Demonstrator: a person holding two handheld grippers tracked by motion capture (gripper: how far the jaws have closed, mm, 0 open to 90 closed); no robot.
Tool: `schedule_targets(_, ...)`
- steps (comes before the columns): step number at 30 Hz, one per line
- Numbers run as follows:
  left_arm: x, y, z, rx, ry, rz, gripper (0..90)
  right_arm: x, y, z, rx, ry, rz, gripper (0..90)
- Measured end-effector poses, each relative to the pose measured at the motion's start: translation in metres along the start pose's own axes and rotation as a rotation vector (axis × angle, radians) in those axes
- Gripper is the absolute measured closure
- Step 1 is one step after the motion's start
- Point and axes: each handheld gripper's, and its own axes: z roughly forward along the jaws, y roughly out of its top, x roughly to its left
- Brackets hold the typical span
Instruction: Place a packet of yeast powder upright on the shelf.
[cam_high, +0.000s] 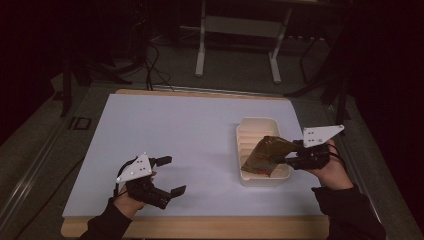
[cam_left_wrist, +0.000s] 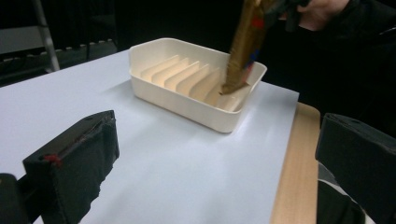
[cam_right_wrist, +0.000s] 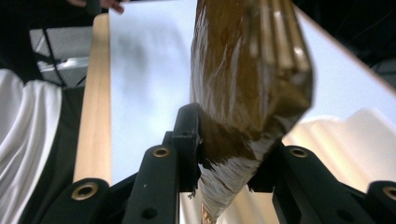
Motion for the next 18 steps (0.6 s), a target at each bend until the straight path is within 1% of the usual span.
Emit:
schedule_targets(1, 0.001, -0.001, 0.000, 0.000, 0.005, 0.004, 0.0, -0.001, -0.002, 0.001, 0.014, 0.009, 0.007, 69.8)
schedule_targets(3, 0.002, -0.002, -0.001, -0.001, 0.008, 0.002, 0.0, -0.001, -0.005, 0.005, 0.039, 0.004, 0.006, 69.9)
schedule_targets(5, 0.002, -0.003, -0.001, -0.004, 0.010, -0.002, 0.0, -0.002, -0.008, 0.007, 0.046, 0.008, 0.016, 69.9)
schedule_targets(7, 0.003, -0.003, -0.001, 0.000, 0.012, -0.001, 0.0, -0.003, -0.012, 0.011, 0.061, -0.001, 0.017, 69.8)
schedule_targets(9, 0.003, -0.004, 0.000, -0.001, 0.011, -0.004, 0.0, -0.003, -0.014, 0.012, 0.065, -0.001, 0.023, 69.8)
schedule_targets(10, 0.003, -0.005, 0.000, 0.003, 0.012, -0.006, 0.0, -0.004, -0.017, 0.014, 0.077, 0.000, 0.031, 69.8)
schedule_targets(14, 0.004, -0.006, 0.000, 0.008, 0.015, 0.000, 0.0, -0.004, -0.022, 0.018, 0.077, 0.005, 0.040, 69.8)
schedule_targets(15, 0.004, -0.007, 0.001, 0.012, 0.014, -0.007, 0.0, -0.004, -0.023, 0.019, 0.079, 0.004, 0.042, 69.7)
schedule_targets(16, 0.004, -0.008, 0.001, 0.011, 0.013, -0.009, 0.0, -0.004, -0.027, 0.023, 0.090, 0.003, 0.044, 69.6)
schedule_targets(18, 0.004, -0.008, 0.002, 0.013, 0.016, -0.010, 0.0, -0.004, -0.030, 0.027, 0.094, 0.007, 0.049, 69.3)
